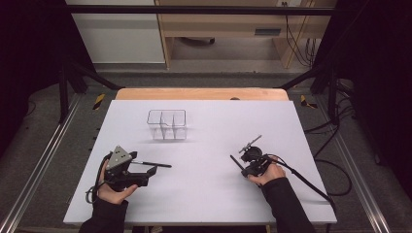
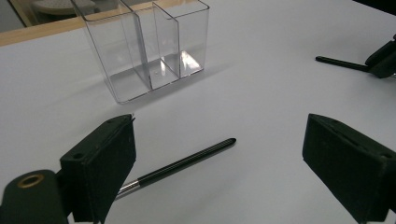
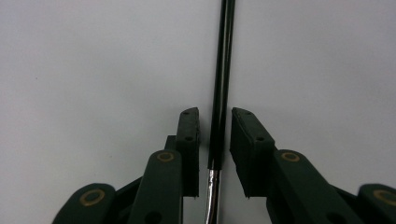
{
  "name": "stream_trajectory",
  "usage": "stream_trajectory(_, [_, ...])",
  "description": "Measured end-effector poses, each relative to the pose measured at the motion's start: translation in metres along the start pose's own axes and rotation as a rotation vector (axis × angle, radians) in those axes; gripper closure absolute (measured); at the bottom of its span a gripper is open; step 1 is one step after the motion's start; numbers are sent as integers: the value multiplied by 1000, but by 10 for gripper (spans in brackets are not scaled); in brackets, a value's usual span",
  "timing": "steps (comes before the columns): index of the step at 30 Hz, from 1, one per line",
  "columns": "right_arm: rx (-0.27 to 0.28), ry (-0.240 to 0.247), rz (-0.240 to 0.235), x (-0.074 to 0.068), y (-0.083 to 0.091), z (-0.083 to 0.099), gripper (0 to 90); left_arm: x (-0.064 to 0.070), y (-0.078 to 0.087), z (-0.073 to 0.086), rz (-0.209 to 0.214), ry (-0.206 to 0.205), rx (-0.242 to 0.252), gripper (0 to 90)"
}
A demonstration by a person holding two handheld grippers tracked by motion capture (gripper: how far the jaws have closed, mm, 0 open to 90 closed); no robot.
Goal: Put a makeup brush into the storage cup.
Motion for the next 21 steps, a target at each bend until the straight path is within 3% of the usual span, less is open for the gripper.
stream_trajectory(11, [-25,-4,6,-2,0,0,834,1,0,0,2,-1,-3,90])
stream_trajectory(21, [-26,3,8,-2,1,1,840,2,-1,0,6,-6,-7,89])
Point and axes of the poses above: each handheld gripper's, and its own axes: y roughly backward along the jaws, z roughly out of its underside, x roughly to its right, the point moved 10 cm from there along -y, roughly forward along the jaws, and after that the axes turned 3 degrees about -z, right-handed, at the moved point
